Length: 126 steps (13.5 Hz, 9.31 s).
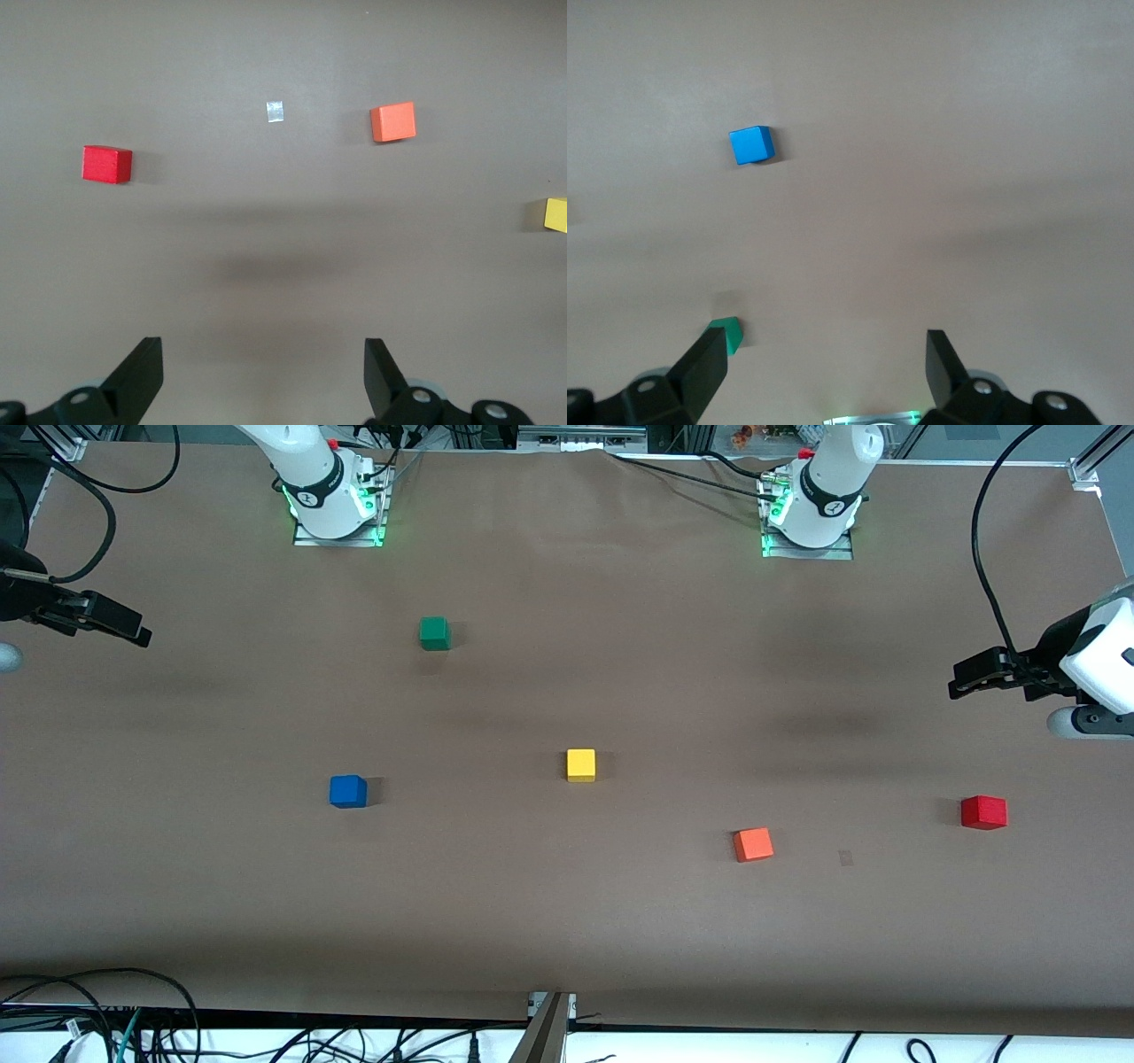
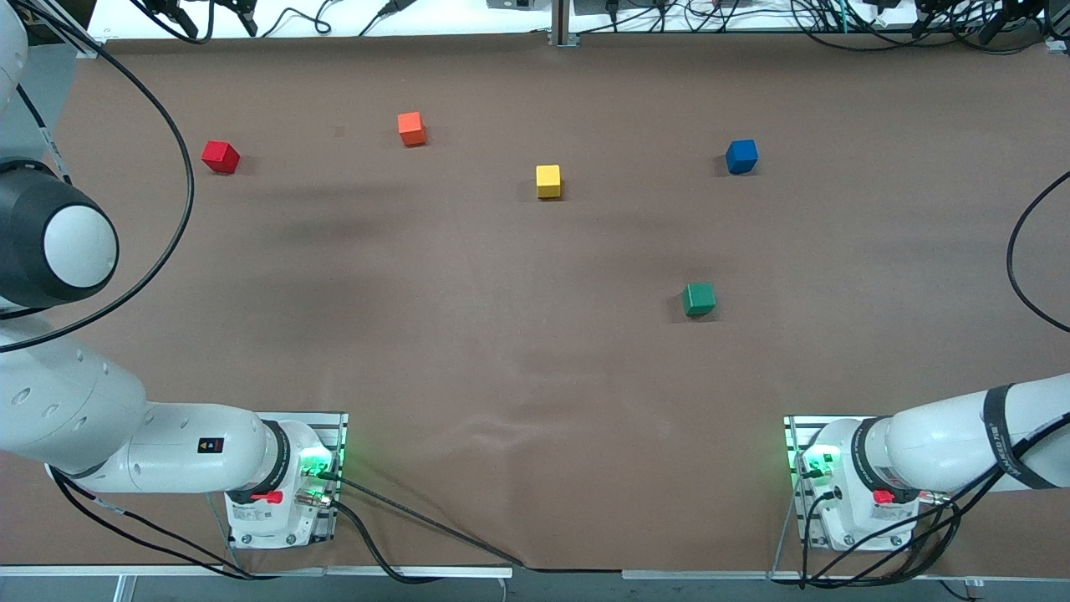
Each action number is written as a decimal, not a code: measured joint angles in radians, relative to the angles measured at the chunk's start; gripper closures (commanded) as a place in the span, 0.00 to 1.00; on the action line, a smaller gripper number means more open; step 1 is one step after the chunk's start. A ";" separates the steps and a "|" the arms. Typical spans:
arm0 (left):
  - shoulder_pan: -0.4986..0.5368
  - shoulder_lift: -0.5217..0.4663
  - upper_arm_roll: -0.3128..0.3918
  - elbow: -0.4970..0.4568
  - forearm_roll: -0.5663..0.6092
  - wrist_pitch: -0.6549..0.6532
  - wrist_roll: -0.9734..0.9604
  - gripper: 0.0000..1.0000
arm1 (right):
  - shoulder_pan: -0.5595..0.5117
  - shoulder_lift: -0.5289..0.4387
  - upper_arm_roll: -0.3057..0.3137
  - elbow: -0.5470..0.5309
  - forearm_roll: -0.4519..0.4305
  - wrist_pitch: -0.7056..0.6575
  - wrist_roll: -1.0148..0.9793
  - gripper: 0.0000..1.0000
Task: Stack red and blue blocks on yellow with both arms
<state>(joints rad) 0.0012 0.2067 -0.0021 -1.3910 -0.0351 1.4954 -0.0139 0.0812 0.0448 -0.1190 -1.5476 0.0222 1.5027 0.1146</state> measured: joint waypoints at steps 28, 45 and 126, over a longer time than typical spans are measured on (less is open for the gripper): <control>0.293 0.509 0.022 -0.061 0.002 0.613 0.503 0.00 | 0.024 0.193 0.017 -0.004 0.037 0.046 -0.116 0.00; 0.340 0.562 0.022 -0.128 0.004 0.726 0.590 1.00 | 0.154 0.627 0.020 -0.101 0.126 0.742 -0.198 0.01; 0.038 0.052 -0.054 0.064 0.038 -0.029 -0.079 0.00 | 0.745 0.794 0.001 0.444 0.038 0.609 0.772 0.72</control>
<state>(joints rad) 0.0390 0.2586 -0.0565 -1.3265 0.0034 1.4669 -0.0928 0.8260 0.8387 -0.1184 -1.1038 0.0605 2.1116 0.8871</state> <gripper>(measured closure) 0.000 0.454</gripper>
